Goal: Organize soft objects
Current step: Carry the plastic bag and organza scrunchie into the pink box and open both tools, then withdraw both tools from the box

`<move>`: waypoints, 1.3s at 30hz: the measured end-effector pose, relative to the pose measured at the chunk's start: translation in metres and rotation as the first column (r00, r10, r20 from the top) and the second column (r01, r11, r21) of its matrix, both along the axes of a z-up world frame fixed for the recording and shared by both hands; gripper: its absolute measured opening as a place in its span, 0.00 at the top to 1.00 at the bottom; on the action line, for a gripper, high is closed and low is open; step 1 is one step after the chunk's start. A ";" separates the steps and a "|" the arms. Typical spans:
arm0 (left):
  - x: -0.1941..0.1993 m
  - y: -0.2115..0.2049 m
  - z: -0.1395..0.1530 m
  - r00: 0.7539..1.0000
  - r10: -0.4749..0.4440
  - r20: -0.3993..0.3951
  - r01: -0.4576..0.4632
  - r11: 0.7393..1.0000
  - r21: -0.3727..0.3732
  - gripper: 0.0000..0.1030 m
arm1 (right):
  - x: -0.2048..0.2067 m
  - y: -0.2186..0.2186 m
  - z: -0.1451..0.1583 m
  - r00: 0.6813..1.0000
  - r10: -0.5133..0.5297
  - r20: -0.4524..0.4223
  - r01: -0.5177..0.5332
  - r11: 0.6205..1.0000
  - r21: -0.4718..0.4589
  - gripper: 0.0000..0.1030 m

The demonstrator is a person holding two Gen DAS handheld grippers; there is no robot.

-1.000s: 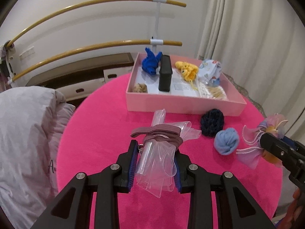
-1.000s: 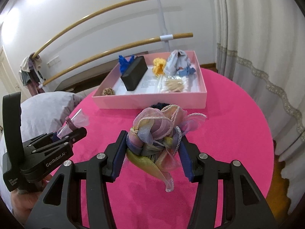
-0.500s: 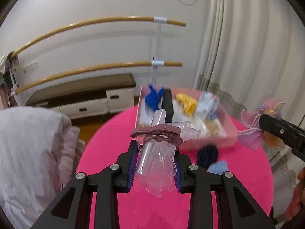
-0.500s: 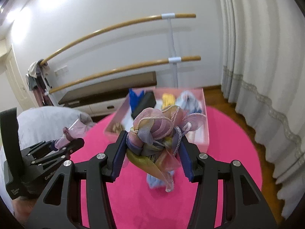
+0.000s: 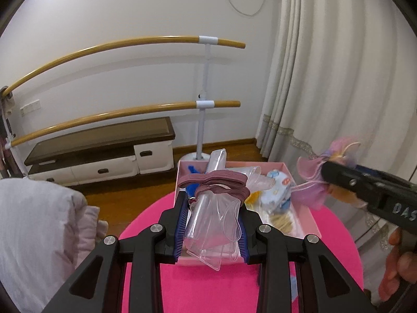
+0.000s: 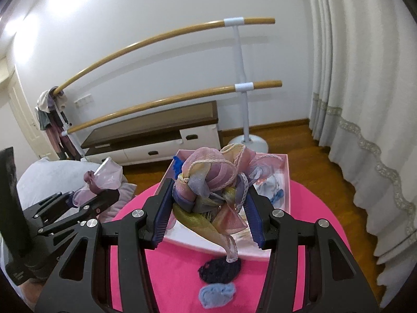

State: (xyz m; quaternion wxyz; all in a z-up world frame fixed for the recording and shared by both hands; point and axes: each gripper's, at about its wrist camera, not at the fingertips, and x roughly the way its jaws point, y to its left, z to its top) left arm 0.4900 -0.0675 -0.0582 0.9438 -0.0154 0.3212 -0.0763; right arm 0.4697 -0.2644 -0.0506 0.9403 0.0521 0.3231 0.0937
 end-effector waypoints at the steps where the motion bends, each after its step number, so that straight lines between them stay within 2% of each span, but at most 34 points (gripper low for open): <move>1: 0.007 -0.001 0.001 1.000 -0.004 -0.006 0.004 1.000 0.000 0.71 | 0.005 -0.001 -0.001 1.000 -0.001 -0.007 0.001 1.000 -0.002 0.53; 12: 0.080 -0.021 -0.009 0.998 -0.020 -0.061 0.021 1.000 0.016 0.70 | 0.046 -0.005 -0.024 0.997 -0.010 -0.080 0.010 1.000 0.000 0.53; 20: 0.115 -0.027 -0.028 0.996 -0.009 -0.093 0.012 1.000 0.021 0.70 | 0.067 -0.002 -0.036 0.993 -0.014 -0.116 0.013 1.000 -0.010 0.52; 27: 0.148 -0.040 -0.052 0.986 -0.001 -0.166 0.005 1.000 0.026 0.68 | 0.082 0.000 -0.057 0.986 -0.020 -0.167 0.019 1.000 -0.009 0.52; 33: 0.171 -0.047 -0.061 0.981 0.009 -0.192 0.000 0.999 0.046 0.65 | 0.089 -0.003 -0.065 0.982 -0.034 -0.188 0.035 0.999 0.001 0.43; 36: 0.172 -0.048 -0.061 0.983 0.023 -0.180 -0.013 0.998 0.057 0.50 | 0.089 -0.005 -0.063 0.983 -0.048 -0.180 0.050 0.999 0.006 0.33; 38: 0.171 -0.050 -0.060 0.987 0.039 -0.157 -0.027 0.997 0.078 0.31 | 0.088 -0.009 -0.061 0.984 -0.058 -0.171 0.062 0.998 0.015 0.17; 39: 0.169 -0.051 -0.059 0.988 0.042 -0.148 -0.030 0.996 0.085 0.29 | 0.087 -0.011 -0.061 0.984 -0.061 -0.168 0.065 0.998 0.020 0.16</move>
